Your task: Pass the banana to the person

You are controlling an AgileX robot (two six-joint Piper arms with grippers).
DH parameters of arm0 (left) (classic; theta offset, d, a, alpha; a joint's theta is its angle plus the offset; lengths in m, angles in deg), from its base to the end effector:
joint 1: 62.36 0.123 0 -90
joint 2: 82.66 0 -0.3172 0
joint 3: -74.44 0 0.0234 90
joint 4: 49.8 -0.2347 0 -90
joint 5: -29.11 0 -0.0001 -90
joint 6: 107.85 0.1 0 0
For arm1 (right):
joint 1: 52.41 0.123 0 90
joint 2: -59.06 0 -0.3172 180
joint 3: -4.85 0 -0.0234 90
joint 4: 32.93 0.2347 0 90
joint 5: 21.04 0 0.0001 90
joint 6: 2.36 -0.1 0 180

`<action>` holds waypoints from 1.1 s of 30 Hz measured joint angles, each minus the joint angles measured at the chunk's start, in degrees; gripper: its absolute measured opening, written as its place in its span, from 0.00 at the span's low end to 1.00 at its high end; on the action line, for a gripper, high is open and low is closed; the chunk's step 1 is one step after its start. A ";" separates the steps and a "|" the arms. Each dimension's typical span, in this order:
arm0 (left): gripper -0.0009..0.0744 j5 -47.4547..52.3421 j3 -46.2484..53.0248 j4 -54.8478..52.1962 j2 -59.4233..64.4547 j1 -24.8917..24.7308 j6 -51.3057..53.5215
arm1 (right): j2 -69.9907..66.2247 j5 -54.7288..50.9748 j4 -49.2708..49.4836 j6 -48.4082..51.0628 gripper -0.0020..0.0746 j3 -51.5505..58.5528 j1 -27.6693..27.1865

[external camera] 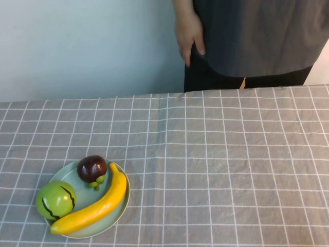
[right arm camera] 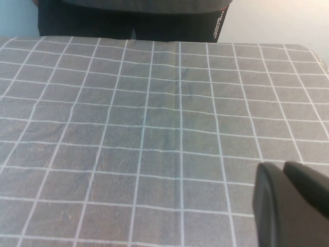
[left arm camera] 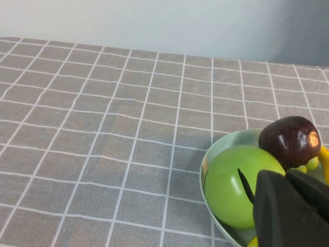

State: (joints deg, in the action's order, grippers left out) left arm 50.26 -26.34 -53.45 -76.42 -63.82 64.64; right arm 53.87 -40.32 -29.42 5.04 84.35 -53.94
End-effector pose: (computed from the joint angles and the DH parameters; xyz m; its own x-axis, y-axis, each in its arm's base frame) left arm 0.0126 0.0020 0.1708 -0.2846 -0.0643 -0.9565 -0.0170 0.9979 -0.0621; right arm 0.0127 0.0017 0.1725 -0.2407 -0.0648 -0.9684 -0.0101 0.9979 -0.0643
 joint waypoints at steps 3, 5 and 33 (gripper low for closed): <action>0.01 0.00 0.00 0.00 0.00 0.00 -0.15 | 0.00 0.00 0.00 0.00 0.02 0.00 0.00; 0.01 -0.12 0.00 0.26 0.00 0.00 -1.08 | 0.00 0.00 0.00 0.00 0.02 0.00 0.00; 0.01 21.49 -26.25 14.31 13.55 -5.52 -7.48 | 0.00 0.00 0.00 0.00 0.02 0.00 0.00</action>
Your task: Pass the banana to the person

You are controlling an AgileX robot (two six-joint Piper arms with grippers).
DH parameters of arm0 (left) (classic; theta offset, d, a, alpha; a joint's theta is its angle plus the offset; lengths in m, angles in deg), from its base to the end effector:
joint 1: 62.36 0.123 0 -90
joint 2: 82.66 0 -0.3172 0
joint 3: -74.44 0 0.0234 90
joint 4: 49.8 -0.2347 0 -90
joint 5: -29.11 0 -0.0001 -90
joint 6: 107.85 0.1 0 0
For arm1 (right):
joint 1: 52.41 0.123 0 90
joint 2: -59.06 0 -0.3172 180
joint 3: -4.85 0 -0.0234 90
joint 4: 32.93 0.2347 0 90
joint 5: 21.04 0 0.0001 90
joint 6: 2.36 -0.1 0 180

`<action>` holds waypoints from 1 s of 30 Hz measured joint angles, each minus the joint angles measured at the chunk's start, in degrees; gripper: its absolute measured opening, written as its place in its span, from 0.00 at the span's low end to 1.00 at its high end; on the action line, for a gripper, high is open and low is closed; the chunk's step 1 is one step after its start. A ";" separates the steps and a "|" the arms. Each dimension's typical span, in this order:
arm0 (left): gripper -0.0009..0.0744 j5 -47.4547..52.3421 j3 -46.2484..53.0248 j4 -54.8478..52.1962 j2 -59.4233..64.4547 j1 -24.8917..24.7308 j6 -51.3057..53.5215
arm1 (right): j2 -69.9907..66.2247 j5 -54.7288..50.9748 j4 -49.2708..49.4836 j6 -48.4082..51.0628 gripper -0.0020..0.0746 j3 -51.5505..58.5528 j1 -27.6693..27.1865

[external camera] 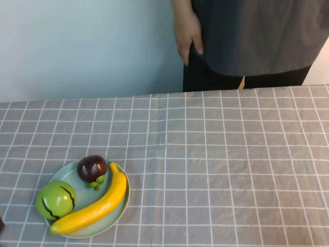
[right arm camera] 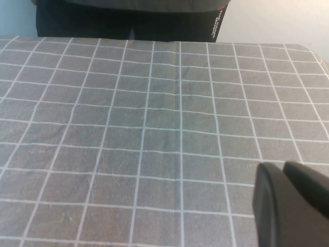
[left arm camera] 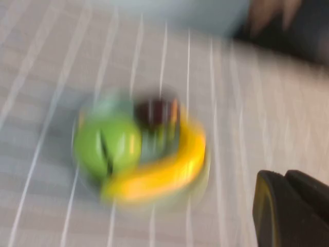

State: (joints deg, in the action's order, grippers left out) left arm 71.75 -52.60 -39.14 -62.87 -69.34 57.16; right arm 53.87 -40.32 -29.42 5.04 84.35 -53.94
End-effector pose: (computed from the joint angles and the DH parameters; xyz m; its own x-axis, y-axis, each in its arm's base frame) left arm 0.0071 -0.0135 0.2805 -0.4757 -0.3303 -0.8153 0.0526 0.9145 -0.4012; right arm 0.0127 0.0017 0.1725 -0.2407 -0.0648 -0.9684 -0.0101 0.9979 -0.0643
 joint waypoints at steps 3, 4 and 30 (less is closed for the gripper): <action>0.01 14.26 -8.22 0.15 10.54 -2.43 6.92 | 0.00 0.00 0.00 0.00 0.02 0.00 0.00; 0.01 17.41 -10.11 0.15 13.64 -3.02 8.87 | 0.00 0.00 0.00 0.00 0.02 0.00 0.00; 0.31 13.96 -29.57 -4.49 76.23 -22.27 39.22 | 0.00 0.00 0.00 0.00 0.02 0.00 0.00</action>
State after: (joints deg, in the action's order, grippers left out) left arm 85.71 -82.17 -43.63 13.36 -91.61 96.38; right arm 53.87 -40.32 -29.42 5.04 84.35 -53.94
